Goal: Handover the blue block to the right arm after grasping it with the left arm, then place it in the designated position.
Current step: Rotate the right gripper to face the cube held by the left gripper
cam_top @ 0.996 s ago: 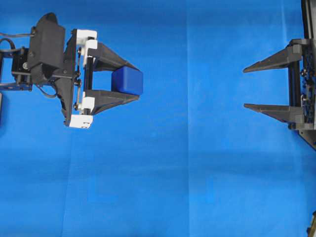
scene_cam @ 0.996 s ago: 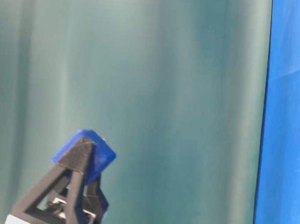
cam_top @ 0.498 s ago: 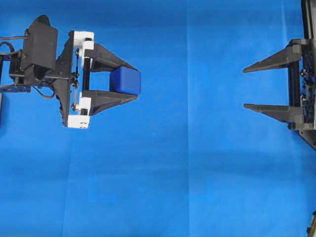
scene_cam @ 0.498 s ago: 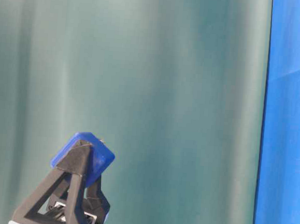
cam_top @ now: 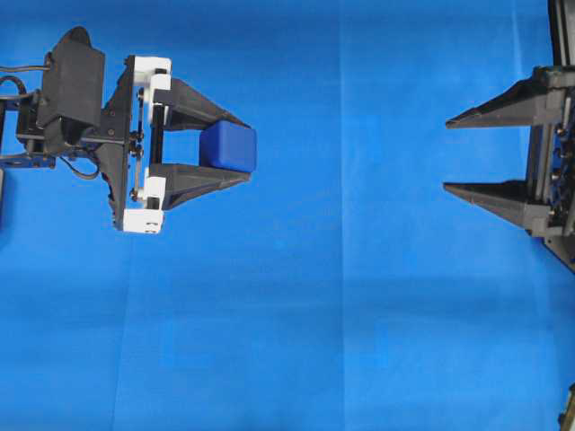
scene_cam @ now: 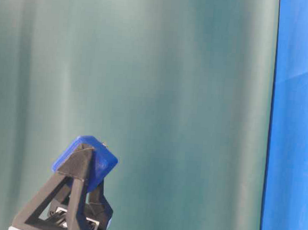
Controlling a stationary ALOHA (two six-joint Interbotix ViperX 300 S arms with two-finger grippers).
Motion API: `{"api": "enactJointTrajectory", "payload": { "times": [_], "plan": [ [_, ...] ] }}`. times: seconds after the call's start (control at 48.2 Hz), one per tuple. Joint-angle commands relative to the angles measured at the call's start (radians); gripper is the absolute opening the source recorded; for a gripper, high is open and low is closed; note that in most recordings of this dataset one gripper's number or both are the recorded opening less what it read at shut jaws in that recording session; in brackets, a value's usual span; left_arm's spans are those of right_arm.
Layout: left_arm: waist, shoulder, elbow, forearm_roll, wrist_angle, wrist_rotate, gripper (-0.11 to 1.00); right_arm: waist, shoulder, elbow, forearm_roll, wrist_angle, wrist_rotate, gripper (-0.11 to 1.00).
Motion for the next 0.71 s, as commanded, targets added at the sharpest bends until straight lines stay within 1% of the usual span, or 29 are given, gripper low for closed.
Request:
{"api": "enactJointTrajectory", "payload": {
  "times": [0.0,0.208,0.311,0.374,0.56,0.685],
  "plan": [
    [-0.002,-0.018,-0.012,-0.002,-0.011,-0.002,0.49,-0.002,0.008,-0.031,-0.069,0.000,-0.049,0.95],
    [-0.002,-0.018,-0.012,-0.003,-0.012,-0.003,0.49,-0.002,0.009,-0.031,-0.219,0.014,-0.196,0.95],
    [-0.002,-0.018,-0.014,-0.003,-0.014,-0.003,0.49,-0.002,0.009,-0.031,-0.270,0.028,-0.247,0.95],
    [-0.002,-0.018,-0.012,-0.003,-0.014,-0.003,0.49,0.000,0.009,-0.032,-0.295,0.034,-0.264,0.95],
    [-0.002,-0.018,-0.012,-0.003,-0.014,-0.003,0.49,-0.005,0.009,-0.032,-0.353,0.035,-0.268,0.95],
    [-0.002,-0.018,-0.012,-0.003,-0.012,-0.003,0.49,-0.005,0.009,-0.032,-0.364,0.035,-0.268,0.95]
  ]
}}
